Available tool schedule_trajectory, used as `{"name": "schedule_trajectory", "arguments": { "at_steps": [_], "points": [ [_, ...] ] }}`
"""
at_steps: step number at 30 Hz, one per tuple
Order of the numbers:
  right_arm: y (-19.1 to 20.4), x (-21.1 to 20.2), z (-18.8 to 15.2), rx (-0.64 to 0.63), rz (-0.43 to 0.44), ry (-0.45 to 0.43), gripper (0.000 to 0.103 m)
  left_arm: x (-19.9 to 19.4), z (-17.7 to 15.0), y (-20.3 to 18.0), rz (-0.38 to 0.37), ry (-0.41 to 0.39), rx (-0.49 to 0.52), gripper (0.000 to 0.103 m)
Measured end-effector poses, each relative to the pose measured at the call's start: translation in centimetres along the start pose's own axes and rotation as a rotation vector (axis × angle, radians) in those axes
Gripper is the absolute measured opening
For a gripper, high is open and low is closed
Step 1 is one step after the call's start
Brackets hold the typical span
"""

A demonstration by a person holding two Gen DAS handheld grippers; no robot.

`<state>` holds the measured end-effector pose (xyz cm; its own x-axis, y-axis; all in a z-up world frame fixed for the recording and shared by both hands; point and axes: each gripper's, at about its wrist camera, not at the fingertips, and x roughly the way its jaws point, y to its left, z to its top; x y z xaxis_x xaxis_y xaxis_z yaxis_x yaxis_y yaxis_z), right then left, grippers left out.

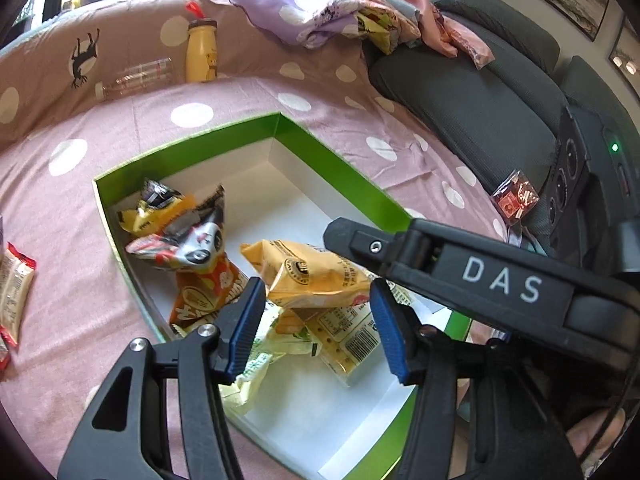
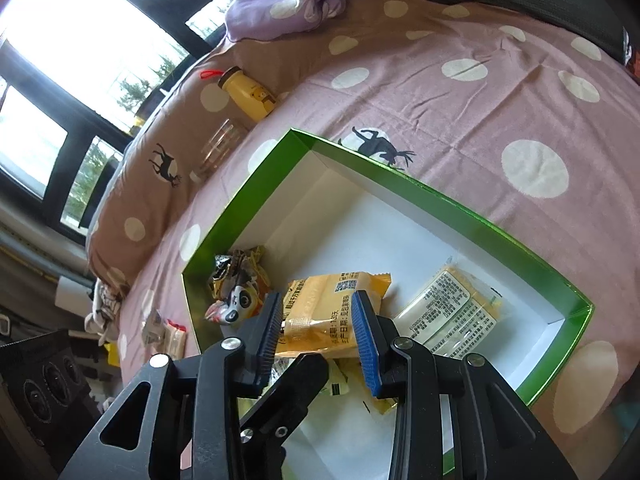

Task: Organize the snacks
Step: 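Lower the yellow pack into the box and open the right gripper, then withdraw the right gripper from the box toward the remaining snacks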

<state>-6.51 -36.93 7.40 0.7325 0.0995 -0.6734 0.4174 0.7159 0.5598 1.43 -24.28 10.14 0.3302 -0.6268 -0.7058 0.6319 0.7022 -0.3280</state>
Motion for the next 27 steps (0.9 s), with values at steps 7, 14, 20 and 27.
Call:
{"name": "schedule_trajectory", "arguments": {
  "at_steps": [7, 14, 20, 27],
  "points": [
    [1.0, -1.8, 0.1, -0.028, 0.026, -0.089, 0.057, -4.3, 0.2, 2.0, 0.084, -0.09, -0.025, 0.071],
    [2.5, -2.4, -0.2, -0.06, 0.045, -0.135, 0.07, -9.3, -1.0, 5.2, 0.185, -0.179, -0.103, 0.085],
    [4.2, -2.6, -0.9, -0.132, 0.046, -0.152, 0.075, -12.6, -2.7, 7.2, 0.285, -0.208, -0.157, 0.088],
    [6.5, -2.4, -1.9, -0.213, 0.032, -0.155, 0.078, -15.6, -5.8, 10.0, 0.369, -0.224, -0.269, 0.1]
  ]
}}
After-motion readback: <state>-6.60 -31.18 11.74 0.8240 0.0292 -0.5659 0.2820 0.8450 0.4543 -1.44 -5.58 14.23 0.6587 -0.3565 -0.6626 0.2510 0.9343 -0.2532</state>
